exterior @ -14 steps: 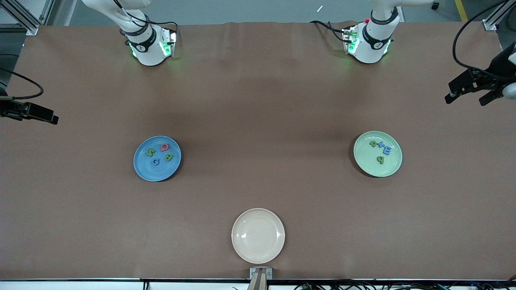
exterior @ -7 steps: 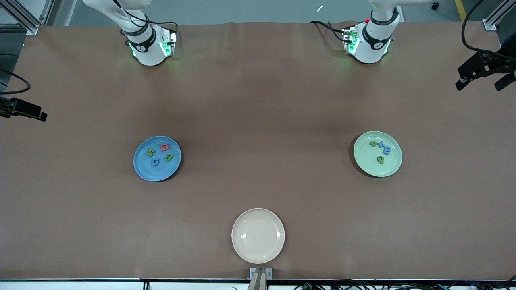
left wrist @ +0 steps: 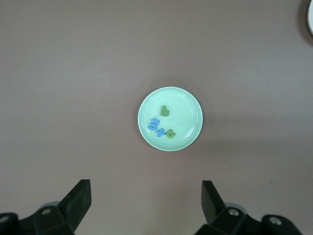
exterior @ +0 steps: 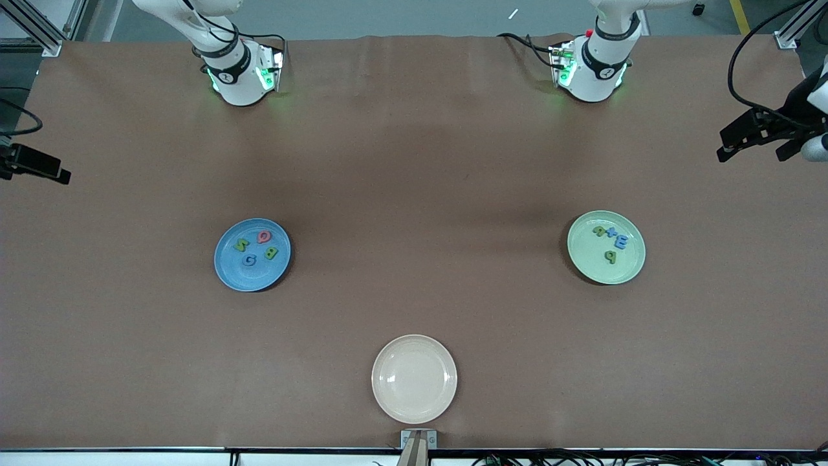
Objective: Sort uppercase to blue plate, lowercase to green plate
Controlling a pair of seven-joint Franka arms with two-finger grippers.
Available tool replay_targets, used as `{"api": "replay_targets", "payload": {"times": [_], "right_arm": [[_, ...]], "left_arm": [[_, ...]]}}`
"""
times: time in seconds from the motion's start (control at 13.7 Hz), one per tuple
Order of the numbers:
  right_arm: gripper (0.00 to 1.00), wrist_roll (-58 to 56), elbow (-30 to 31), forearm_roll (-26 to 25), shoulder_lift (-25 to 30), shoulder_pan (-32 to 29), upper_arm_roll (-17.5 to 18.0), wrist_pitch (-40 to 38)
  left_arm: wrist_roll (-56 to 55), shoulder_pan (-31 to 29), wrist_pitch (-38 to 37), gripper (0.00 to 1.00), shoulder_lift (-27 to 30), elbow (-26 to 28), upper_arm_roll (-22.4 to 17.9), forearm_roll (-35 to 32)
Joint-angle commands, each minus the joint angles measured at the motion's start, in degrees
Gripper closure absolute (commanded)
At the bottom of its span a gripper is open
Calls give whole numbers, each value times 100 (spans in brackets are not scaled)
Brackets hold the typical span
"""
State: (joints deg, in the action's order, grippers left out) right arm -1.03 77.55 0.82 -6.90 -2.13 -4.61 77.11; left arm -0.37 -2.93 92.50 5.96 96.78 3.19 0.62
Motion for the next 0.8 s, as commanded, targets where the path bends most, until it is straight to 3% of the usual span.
{"api": "replay_targets", "payload": {"times": [0.0,0.22,0.37,0.73], "right_arm": [[0,-64,882,23,715,-16,57,321],[0,-64,1375,23,1093,11,65,524],[0,-64,1569,32,1269,11,65,604],[0,-72,1570,23,1331,20,74,630]], "left_arm": [[-86,46,75,1,-147,-150,50,17],[-86,29,119,1,-323,-185,50,158],[-51,38,111,1,-630,-596,50,158],[28,-59,67,1,-623,-625,24,167]]}}
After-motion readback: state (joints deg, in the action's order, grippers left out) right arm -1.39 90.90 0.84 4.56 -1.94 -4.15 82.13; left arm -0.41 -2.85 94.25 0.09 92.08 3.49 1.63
